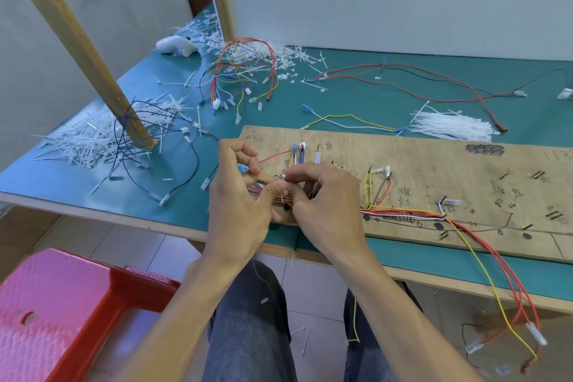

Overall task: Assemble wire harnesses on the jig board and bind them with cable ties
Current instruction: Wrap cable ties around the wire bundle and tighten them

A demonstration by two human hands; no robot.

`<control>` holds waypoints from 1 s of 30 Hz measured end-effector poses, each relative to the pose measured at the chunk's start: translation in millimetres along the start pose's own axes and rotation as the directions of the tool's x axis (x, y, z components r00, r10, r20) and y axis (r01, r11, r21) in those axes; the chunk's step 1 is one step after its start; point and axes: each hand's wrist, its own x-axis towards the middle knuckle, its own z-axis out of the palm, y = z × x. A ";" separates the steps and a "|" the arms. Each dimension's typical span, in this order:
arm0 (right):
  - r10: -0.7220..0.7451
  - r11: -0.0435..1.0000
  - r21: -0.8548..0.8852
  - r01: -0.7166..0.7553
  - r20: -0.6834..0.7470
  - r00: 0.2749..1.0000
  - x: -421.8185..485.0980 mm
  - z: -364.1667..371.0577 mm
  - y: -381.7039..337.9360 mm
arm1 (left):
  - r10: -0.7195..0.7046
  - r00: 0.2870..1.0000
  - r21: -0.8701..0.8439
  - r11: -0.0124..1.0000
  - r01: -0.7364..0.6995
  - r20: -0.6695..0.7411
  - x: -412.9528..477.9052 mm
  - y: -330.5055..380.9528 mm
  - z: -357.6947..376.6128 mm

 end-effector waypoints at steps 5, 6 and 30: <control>-0.010 1.000 -0.012 0.010 0.005 1.000 -0.5 -0.8 -0.8 | -0.037 0.999 -0.035 0.999 0.037 -0.007 0.8 2.9 0.1; -0.011 1.000 -0.018 0.011 0.006 1.000 -0.6 -0.9 -1.0 | -0.043 0.999 -0.031 0.999 0.043 -0.009 0.9 3.4 0.1; -0.106 0.986 -0.122 0.109 0.028 0.994 -2.0 -3.8 -5.2 | -0.216 0.903 0.279 0.953 0.114 0.370 47.2 10.4 -24.9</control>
